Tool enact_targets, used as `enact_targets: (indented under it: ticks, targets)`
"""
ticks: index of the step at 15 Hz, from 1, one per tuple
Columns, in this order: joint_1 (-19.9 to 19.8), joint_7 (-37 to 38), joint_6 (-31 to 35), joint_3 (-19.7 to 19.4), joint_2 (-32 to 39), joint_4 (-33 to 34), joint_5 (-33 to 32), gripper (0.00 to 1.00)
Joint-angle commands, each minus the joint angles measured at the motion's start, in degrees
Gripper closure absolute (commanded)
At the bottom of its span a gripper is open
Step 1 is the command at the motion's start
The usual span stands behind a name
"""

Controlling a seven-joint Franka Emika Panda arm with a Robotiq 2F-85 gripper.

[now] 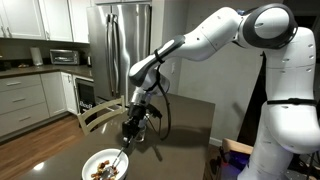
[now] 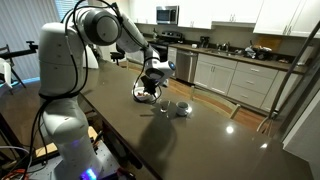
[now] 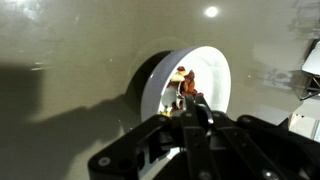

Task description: Use the silver spoon to scoop some of the contents in the bowl into the glass cup

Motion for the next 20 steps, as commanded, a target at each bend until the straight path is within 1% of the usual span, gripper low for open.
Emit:
enact_targets:
  ticks: [1,20]
  targets:
    - [-0.8,-2.5,-1.8,-0.3,-0.1,0.1,1.4,0.96]
    - [-0.9,-3.2,-2.7,-1.6,-3.3,1.5,1.1,0.96]
